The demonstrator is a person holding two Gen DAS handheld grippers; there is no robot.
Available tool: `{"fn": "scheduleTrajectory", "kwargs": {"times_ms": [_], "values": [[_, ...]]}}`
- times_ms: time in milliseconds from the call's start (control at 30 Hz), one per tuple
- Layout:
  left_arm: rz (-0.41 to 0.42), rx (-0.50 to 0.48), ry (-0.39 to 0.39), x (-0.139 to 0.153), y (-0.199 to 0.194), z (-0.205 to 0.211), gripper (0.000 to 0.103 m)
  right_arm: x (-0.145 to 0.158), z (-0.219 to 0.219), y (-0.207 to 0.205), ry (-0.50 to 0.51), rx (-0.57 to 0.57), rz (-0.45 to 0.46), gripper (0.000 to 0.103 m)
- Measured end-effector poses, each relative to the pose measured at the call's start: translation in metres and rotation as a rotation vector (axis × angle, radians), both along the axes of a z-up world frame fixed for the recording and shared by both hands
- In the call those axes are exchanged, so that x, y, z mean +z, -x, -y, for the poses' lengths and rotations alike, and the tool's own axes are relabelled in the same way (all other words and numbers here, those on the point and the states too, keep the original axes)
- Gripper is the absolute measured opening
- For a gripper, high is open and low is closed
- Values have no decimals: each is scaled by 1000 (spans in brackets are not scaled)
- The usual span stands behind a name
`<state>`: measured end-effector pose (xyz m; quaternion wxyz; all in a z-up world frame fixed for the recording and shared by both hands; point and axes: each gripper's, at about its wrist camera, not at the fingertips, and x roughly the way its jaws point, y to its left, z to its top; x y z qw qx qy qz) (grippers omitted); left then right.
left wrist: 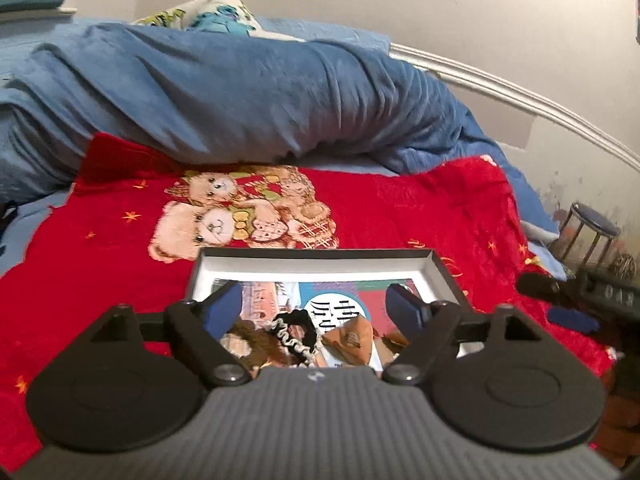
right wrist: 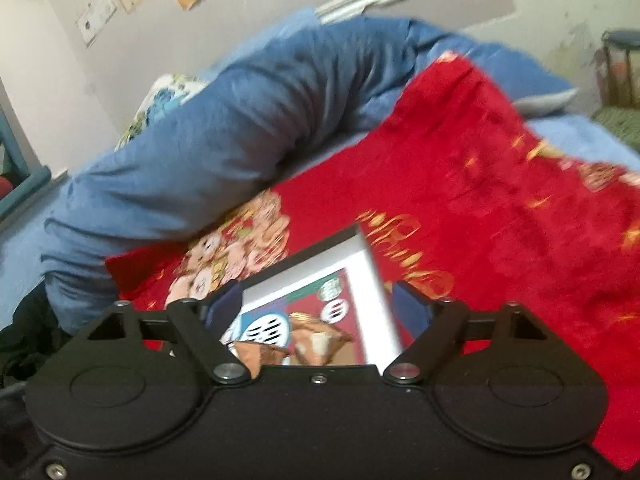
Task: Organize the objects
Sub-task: 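Open both tools to release the paper pieces and pull back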
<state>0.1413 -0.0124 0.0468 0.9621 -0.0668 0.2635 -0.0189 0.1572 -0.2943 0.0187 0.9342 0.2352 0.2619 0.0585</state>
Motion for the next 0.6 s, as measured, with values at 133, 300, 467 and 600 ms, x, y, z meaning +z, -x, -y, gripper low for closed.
{"fn": "scheduleTrajectory", "kwargs": {"times_ms": [133, 300, 467, 600], "values": [[-41, 73, -21, 5, 25, 3, 87, 1, 3, 24, 33, 23, -38, 83], [-108, 136, -53, -12, 60, 11, 87, -1, -17, 59, 167, 101, -36, 84], [-177, 181, -44, -49, 73, 16, 87, -16, -41, 70, 248, 137, -61, 84], [-258, 227, -35, -86, 67, 20, 86, -26, -57, 57, 262, 174, -70, 84]]}}
